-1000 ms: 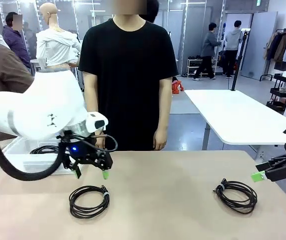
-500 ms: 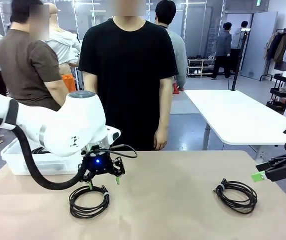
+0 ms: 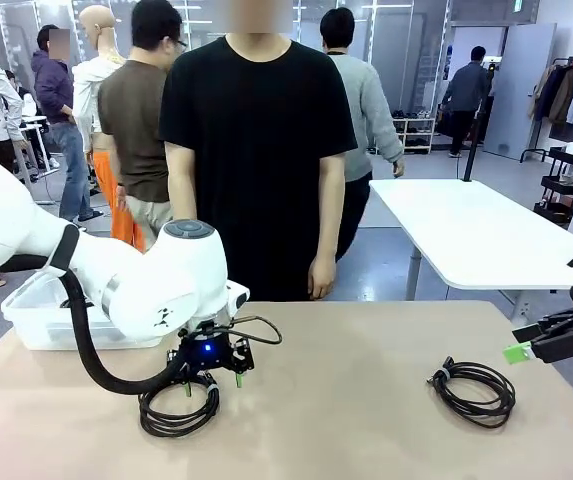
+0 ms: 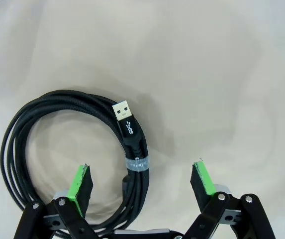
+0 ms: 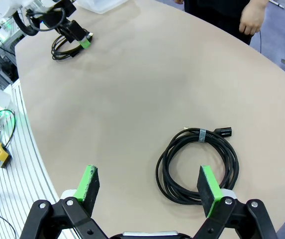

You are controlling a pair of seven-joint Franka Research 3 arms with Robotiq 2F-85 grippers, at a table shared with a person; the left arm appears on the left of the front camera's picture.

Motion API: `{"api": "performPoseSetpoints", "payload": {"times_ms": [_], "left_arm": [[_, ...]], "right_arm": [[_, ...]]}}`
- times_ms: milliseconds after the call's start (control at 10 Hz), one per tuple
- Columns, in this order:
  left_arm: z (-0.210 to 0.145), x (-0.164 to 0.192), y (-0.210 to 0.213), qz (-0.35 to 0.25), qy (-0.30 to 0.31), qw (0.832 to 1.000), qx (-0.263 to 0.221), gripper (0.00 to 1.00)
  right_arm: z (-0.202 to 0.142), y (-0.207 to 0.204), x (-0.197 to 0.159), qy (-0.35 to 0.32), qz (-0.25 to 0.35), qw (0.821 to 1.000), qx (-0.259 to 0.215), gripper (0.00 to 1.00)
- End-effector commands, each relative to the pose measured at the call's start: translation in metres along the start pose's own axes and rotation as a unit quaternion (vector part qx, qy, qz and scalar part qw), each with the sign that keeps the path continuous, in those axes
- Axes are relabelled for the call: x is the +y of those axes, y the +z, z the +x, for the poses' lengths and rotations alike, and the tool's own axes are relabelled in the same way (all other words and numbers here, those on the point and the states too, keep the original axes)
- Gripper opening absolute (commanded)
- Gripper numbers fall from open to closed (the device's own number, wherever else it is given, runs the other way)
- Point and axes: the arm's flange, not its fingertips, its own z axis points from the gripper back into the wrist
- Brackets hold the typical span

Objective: Organize and store the cables.
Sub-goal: Place the USB Extension Cable into the Organizing box.

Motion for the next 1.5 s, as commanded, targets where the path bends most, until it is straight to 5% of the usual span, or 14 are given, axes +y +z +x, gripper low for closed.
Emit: {"api": "performPoseSetpoints", "payload": {"times_ms": [0,200,500,600,1200,1400], "left_arm": [[0.004,-0.012,-0.009,0.011,0.016,0.999,-0.029,1.0],[0.006,-0.013,-0.011,0.017,0.017,0.999,-0.029,1.0],[0.005,-0.011,-0.013,0.022,0.013,1.0,-0.014,0.12],[0.005,-0.011,-0.014,0.02,0.011,1.0,-0.013,0.0],[0.006,0.004,-0.004,0.009,0.018,1.0,0.004,0.0],[0.009,0.013,0.03,-0.026,-0.019,0.999,-0.011,0.0]], "right_arm": [[0.001,0.0,0.0,0.004,0.001,1.0,-0.005,1.0],[0.001,0.0,0.0,0.004,0.001,1.0,-0.005,1.0],[0.001,0.0,0.0,0.004,0.001,1.0,-0.005,1.0],[0.001,0.0,0.0,0.004,0.001,1.0,-0.005,1.0],[0.001,0.0,0.0,0.004,0.001,1.0,-0.005,1.0],[0.001,0.0,0.0,0.004,0.001,1.0,-0.005,1.0]]}}
